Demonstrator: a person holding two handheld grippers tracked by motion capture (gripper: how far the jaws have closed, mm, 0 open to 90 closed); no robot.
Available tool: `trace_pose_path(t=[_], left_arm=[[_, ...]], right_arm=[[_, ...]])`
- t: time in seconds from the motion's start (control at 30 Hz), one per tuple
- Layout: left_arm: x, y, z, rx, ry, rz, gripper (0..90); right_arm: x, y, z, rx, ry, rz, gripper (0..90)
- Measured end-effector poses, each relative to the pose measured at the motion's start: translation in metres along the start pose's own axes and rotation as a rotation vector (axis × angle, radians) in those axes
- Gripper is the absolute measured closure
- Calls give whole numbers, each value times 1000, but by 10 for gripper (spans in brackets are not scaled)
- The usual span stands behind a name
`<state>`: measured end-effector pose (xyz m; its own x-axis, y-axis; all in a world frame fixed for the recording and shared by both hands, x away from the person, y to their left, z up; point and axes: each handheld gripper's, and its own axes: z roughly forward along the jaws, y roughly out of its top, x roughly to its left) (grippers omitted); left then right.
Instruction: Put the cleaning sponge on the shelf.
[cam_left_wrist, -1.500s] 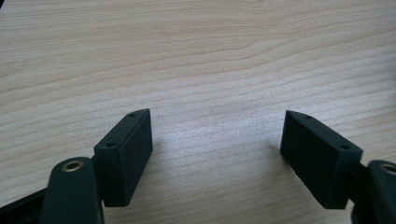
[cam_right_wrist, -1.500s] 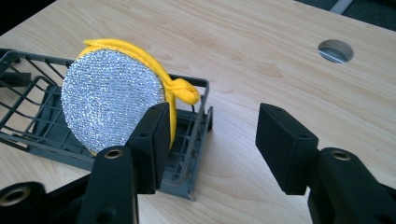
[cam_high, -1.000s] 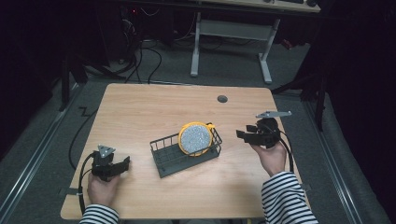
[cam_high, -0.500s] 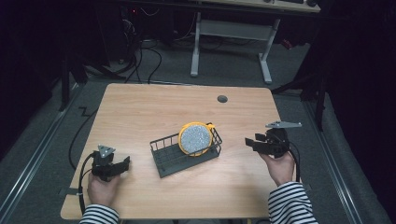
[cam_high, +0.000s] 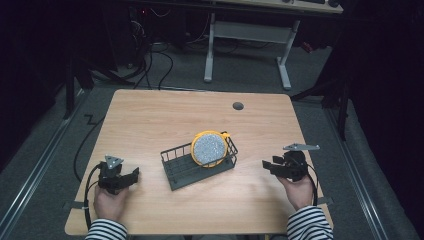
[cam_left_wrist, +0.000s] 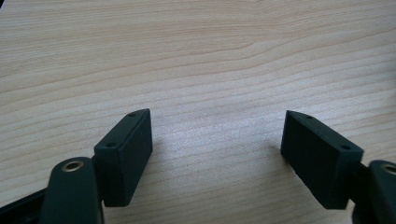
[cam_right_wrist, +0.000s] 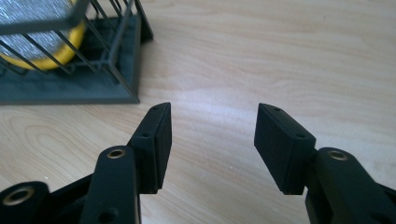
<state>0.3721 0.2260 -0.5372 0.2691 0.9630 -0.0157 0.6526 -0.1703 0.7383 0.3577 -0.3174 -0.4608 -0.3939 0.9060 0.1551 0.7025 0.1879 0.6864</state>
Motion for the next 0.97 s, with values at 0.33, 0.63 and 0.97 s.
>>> trace_pose_path(t=[0.33, 0.63, 0.97], left_arm=[[0, 0, 0, -1, 1, -1, 254], [-1, 0, 0, 0, 2, -2, 255], [-1, -1, -1, -1, 2, -3, 258]], right_arm=[[-12, -28, 18, 16, -72, 30, 424], [-8, -53, 36, 6, -190, -18, 402], [-7, -61, 37, -56, -213, -33, 381]])
